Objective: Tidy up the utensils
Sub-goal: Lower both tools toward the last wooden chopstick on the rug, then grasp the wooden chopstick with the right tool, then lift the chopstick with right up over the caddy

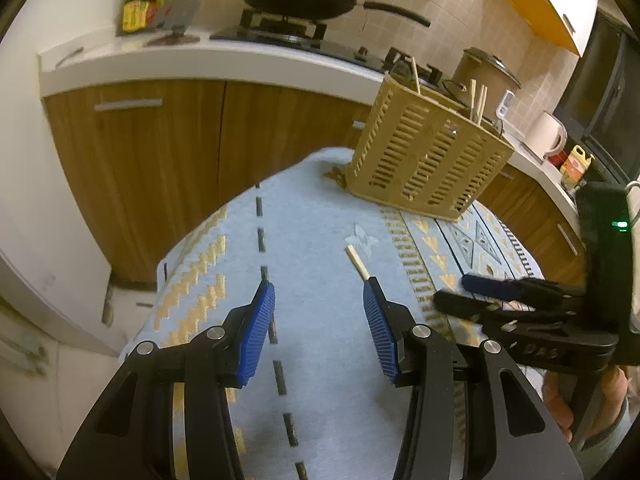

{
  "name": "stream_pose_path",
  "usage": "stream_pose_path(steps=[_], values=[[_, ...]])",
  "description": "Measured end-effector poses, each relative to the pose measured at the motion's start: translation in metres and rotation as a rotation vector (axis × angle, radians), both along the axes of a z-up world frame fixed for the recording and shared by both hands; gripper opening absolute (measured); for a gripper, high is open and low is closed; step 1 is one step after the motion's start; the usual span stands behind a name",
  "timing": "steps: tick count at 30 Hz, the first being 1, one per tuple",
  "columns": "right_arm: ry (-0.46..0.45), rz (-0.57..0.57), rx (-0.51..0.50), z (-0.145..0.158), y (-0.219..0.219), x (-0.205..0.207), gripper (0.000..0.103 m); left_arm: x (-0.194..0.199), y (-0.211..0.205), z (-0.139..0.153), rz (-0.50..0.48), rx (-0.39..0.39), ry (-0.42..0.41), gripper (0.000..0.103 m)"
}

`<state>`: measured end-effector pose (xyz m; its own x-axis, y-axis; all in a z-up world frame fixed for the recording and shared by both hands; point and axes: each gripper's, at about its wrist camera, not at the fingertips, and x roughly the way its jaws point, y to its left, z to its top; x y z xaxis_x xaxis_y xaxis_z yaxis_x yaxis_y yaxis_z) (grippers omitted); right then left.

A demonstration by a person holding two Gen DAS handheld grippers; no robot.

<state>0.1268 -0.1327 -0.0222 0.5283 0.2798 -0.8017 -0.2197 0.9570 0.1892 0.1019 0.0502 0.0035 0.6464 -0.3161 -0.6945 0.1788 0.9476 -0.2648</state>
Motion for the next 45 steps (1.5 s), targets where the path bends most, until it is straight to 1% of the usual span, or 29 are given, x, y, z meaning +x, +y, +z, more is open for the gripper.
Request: stream_pose_path(steps=[4, 7, 9, 11, 13, 15, 17, 19, 20, 21, 22, 26, 27, 28, 29, 30, 31, 33, 36, 38, 42, 45], values=[[-0.161, -0.110, -0.005, 0.015, -0.025, -0.014, 0.054, 0.000, -0.016, 0.004, 0.006, -0.001, -0.065, 0.045], [-0.220, -0.163, 0.005, 0.024, -0.044, -0.018, 0.054, 0.003, -0.026, 0.011, -0.003, 0.000, -0.096, 0.045], [-0.237, -0.171, 0.013, 0.029, -0.052, -0.018, 0.054, 0.004, -0.034, 0.018, -0.011, 0.002, -0.123, 0.045], [-0.221, -0.165, 0.005, 0.031, -0.055, -0.015, 0.054, 0.005, -0.039, 0.025, -0.003, 0.024, -0.148, 0.047], [-0.169, -0.109, 0.023, 0.029, -0.051, -0.009, 0.054, 0.005, -0.037, 0.030, 0.020, 0.042, -0.162, 0.049], [-0.080, -0.033, 0.043, 0.023, -0.036, -0.003, 0.054, 0.006, -0.029, 0.032, 0.036, 0.032, -0.151, 0.050], [0.040, 0.056, 0.063, 0.013, -0.013, 0.009, 0.054, 0.007, -0.018, 0.032, 0.060, 0.025, -0.136, 0.050], [0.139, 0.112, 0.026, 0.000, 0.012, 0.021, 0.053, 0.007, -0.007, 0.032, 0.083, 0.021, -0.127, 0.050], [0.169, 0.132, 0.010, -0.005, 0.024, 0.026, 0.050, 0.007, -0.003, 0.032, 0.087, 0.019, -0.125, 0.050], [0.185, 0.147, 0.002, -0.009, 0.031, 0.030, 0.040, 0.007, 0.001, 0.032, 0.091, 0.021, -0.123, 0.050], [0.204, 0.161, -0.021, -0.014, 0.041, 0.035, 0.033, 0.007, 0.004, 0.031, 0.091, 0.023, -0.122, 0.050], [0.225, 0.152, -0.103, -0.025, 0.059, 0.048, 0.031, 0.005, 0.015, 0.028, 0.092, 0.028, -0.119, 0.050], [0.242, 0.150, -0.118, -0.029, 0.062, 0.051, 0.028, 0.004, 0.017, 0.027, 0.092, 0.027, -0.118, 0.050], [0.263, 0.152, -0.127, -0.034, 0.065, 0.052, 0.020, 0.005, 0.019, 0.026, 0.093, 0.024, -0.114, 0.050], [0.280, 0.155, -0.131, -0.040, 0.066, 0.051, 0.017, 0.005, 0.020, 0.025, 0.093, 0.020, -0.111, 0.050], [0.265, 0.151, -0.144, -0.041, 0.067, 0.051, 0.010, 0.006, 0.021, 0.023, 0.091, 0.015, -0.106, 0.050], [0.250, 0.160, -0.195, -0.041, 0.072, 0.050, 0.005, 0.007, 0.022, 0.022, 0.089, 0.011, -0.102, 0.050], [0.243, 0.163, -0.204, -0.040, 0.072, 0.049, 0.004, 0.009, 0.024, 0.019, 0.085, 0.003, -0.094, 0.050], [0.255, 0.157, -0.173, -0.038, 0.066, 0.051, 0.003, 0.011, 0.024, 0.015, 0.082, -0.001, -0.083, 0.050], [0.244, 0.164, -0.121, -0.031, 0.057, 0.046, 0.003, 0.012, 0.024, 0.013, 0.081, -0.005, -0.079, 0.050], [0.162, 0.173, -0.064, -0.004, 0.039, 0.033, 0.003, 0.014, 0.023, 0.013, 0.078, -0.007, -0.077, 0.050], [0.082, 0.175, -0.011, 0.021, 0.025, 0.017, 0.003, 0.016, 0.021, 0.015, 0.075, -0.005, -0.078, 0.050]])
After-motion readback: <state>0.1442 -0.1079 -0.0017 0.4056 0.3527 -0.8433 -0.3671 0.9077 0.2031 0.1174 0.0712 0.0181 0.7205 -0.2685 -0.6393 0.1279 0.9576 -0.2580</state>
